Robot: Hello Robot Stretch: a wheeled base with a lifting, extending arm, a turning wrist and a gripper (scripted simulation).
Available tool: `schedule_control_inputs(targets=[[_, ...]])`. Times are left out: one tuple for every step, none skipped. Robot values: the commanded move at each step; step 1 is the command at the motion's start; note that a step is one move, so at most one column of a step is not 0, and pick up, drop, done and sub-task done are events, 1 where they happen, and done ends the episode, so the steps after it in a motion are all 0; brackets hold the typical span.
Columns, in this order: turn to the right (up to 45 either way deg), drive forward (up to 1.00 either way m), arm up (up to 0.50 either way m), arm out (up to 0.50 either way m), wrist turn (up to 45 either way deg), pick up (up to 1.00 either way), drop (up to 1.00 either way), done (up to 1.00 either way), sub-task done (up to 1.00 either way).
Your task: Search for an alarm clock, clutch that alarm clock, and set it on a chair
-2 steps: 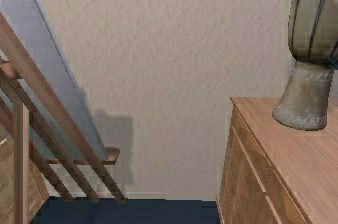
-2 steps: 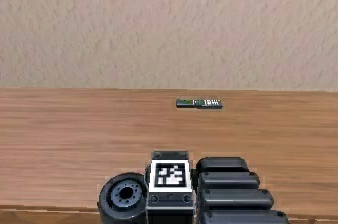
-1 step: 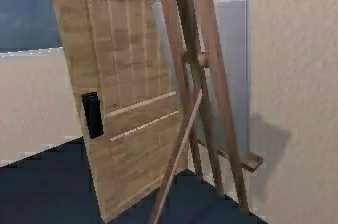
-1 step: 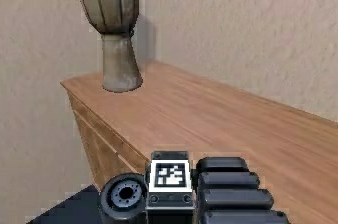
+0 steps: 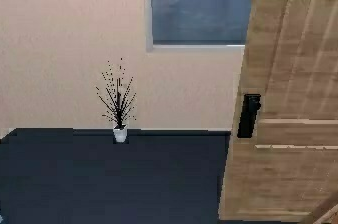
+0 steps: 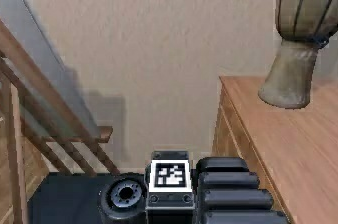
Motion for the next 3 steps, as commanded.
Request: schedule_control_inputs(targets=[[0.0,0.45,0.00,0.00,0.0,0.00,0.00,0.00,0.00],[0.0,0.80,0.00,0.00,0.0,0.00,0.00,0.00,0.00],[30.0,0.00,0.00,0.00,0.0,0.00,0.00,0.00,0.00]])
